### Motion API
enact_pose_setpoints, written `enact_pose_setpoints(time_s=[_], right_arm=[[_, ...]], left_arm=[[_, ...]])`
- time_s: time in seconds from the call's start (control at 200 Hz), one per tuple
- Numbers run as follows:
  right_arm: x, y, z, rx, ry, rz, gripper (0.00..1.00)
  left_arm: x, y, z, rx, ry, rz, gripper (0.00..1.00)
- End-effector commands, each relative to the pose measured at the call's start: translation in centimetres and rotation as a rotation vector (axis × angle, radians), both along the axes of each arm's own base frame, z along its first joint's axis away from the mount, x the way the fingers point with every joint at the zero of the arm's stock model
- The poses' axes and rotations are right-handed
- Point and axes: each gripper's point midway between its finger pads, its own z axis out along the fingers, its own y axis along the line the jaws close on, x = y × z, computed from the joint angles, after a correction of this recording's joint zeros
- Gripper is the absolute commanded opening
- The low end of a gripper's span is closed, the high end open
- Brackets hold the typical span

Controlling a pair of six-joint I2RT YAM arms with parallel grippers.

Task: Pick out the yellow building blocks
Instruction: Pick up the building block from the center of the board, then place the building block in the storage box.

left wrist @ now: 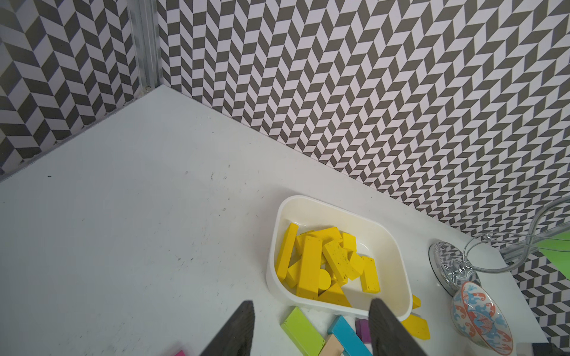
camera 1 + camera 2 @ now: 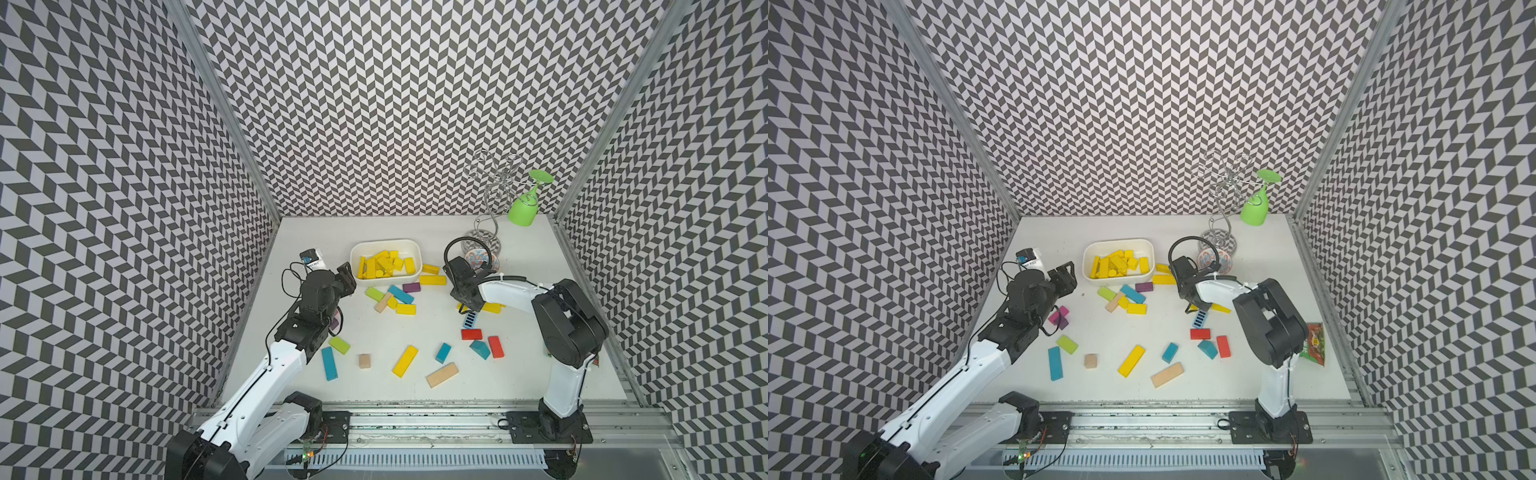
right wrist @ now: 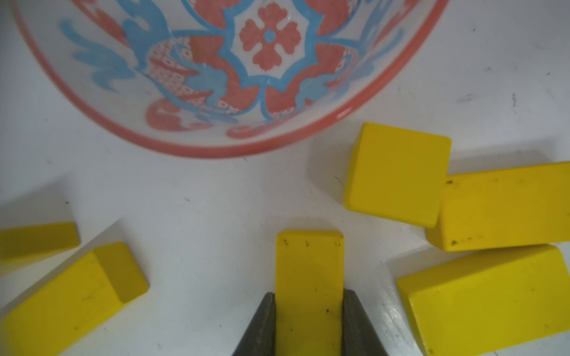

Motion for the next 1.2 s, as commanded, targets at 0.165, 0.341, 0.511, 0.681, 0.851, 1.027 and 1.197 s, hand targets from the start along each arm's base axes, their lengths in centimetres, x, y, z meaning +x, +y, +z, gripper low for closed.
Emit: enact_pose_setpoints(time_s=[0.165,0.341,0.511,0.681,0.851,1.027,1.197], right_arm=[[0.5,0.9,2.8,0.005,-0.076,0.070,0.05],[0.6,1.4,5.1,0.016,-0.148,0.131,0.03],[0.4,2.7,7.6,0.024,-0.224,0.246,0.03],[-0.3,4.5,10.4,0.004,-0.290,0.374,0.03],[-0.3,6.4,12.4,0.000,-0.309,0.471,0.03],[0.9,10.6,15.0,0.025,-0.374,0.603,0.03],[2.9,15.4,16.4,0.053,-0.413,0.694,0.04]], left_arm=[[0.6,0.1,1.6,0.002,-0.042,0.010,0.61],[0.6,0.3,1.6,0.006,-0.045,0.020,0.61],[0.7,0.3,1.5,0.005,-0.045,0.022,0.61],[0.6,0.1,1.0,0.001,-0.031,0.010,0.61],[0.4,0.2,0.4,-0.002,-0.019,0.013,0.61],[0.3,0.3,0.0,0.004,-0.011,0.014,0.61],[0.1,0.4,-0.1,0.022,-0.005,0.012,0.62]])
